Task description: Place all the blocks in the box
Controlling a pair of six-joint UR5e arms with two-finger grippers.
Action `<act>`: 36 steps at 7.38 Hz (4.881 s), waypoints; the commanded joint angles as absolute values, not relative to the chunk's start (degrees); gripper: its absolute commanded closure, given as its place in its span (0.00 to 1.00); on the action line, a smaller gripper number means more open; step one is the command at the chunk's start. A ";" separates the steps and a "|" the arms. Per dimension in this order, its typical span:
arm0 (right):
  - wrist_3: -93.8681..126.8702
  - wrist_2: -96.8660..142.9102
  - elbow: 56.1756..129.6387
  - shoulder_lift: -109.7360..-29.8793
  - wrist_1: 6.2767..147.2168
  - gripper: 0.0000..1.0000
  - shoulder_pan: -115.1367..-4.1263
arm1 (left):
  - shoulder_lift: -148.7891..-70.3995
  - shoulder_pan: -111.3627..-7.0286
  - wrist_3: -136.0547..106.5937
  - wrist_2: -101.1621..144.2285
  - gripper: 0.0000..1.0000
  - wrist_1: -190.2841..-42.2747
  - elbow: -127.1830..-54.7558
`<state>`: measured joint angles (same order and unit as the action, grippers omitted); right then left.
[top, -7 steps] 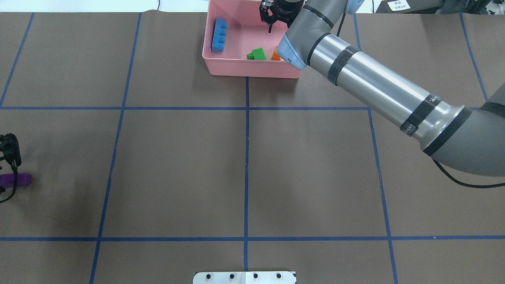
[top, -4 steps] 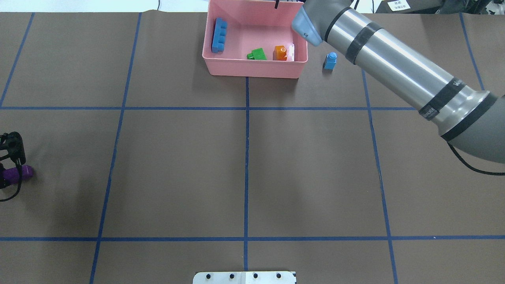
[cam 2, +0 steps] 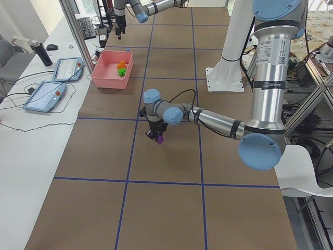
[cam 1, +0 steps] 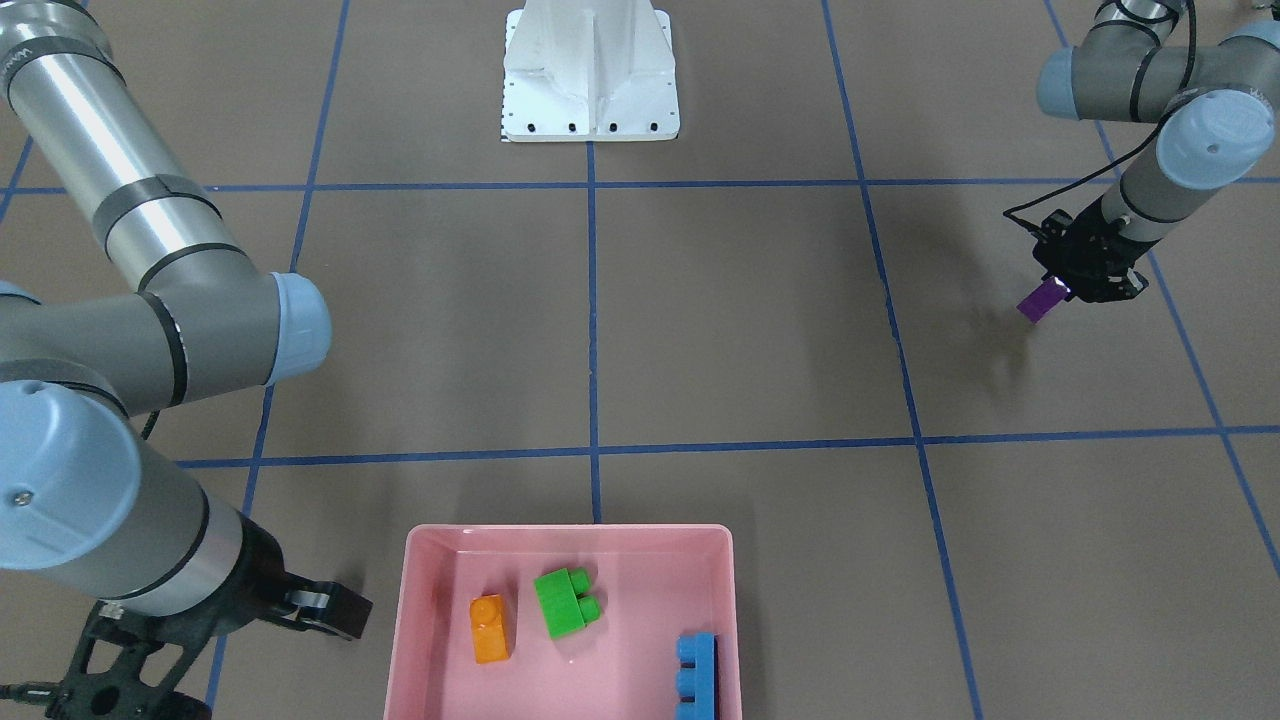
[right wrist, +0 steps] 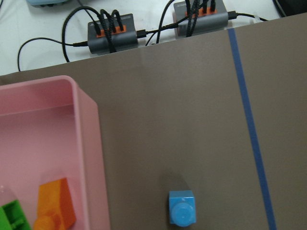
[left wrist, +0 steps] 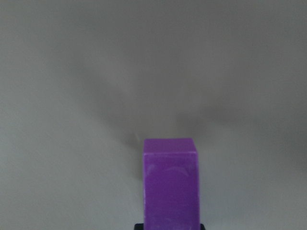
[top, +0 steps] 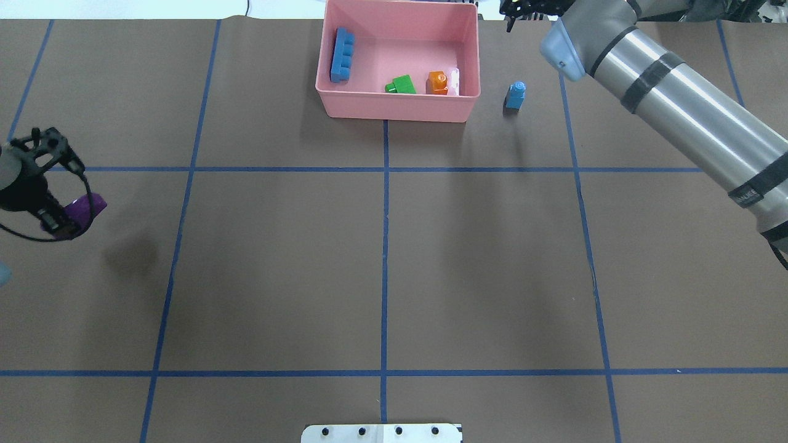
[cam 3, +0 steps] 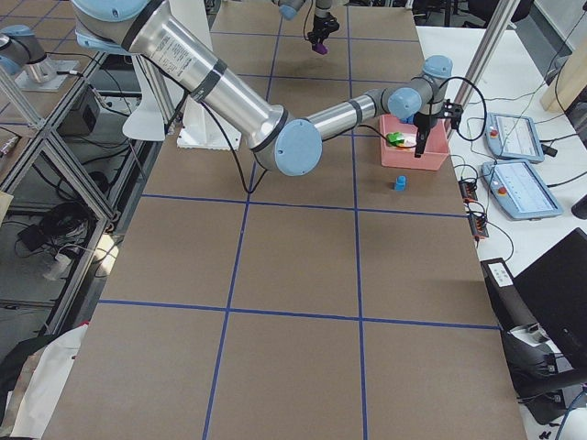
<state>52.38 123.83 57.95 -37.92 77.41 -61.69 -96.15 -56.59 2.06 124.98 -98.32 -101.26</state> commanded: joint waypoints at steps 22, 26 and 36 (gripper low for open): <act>66.83 122.64 45.70 -26.30 67.68 1.00 -57.08 | -127.86 -67.64 -25.60 124.69 0.00 -100.66 -81.61; 76.29 113.28 49.09 -26.27 63.98 0.00 -50.97 | -101.39 -83.19 -1.35 131.97 0.00 -97.22 -97.17; 0.46 129.90 116.73 -92.07 106.61 0.00 -85.91 | -92.82 -87.01 13.80 132.80 0.00 -83.94 -103.54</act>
